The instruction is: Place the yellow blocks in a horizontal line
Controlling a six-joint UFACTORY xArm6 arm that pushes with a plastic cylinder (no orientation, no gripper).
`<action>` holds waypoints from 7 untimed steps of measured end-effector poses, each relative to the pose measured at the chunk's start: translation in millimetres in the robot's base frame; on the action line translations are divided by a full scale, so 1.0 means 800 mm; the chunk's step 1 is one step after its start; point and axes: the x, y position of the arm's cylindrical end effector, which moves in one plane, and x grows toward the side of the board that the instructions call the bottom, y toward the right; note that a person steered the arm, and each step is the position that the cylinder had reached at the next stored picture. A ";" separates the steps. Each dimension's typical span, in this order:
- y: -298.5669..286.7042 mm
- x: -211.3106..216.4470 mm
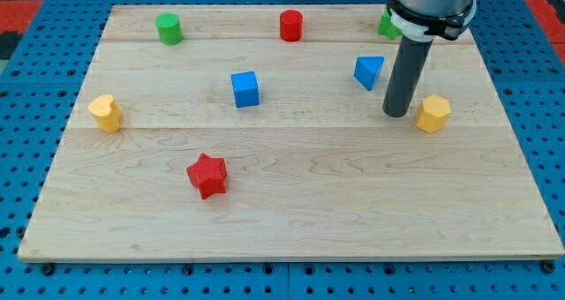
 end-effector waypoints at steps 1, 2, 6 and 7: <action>0.008 -0.001; 0.012 -0.005; -0.163 0.026; -0.305 0.047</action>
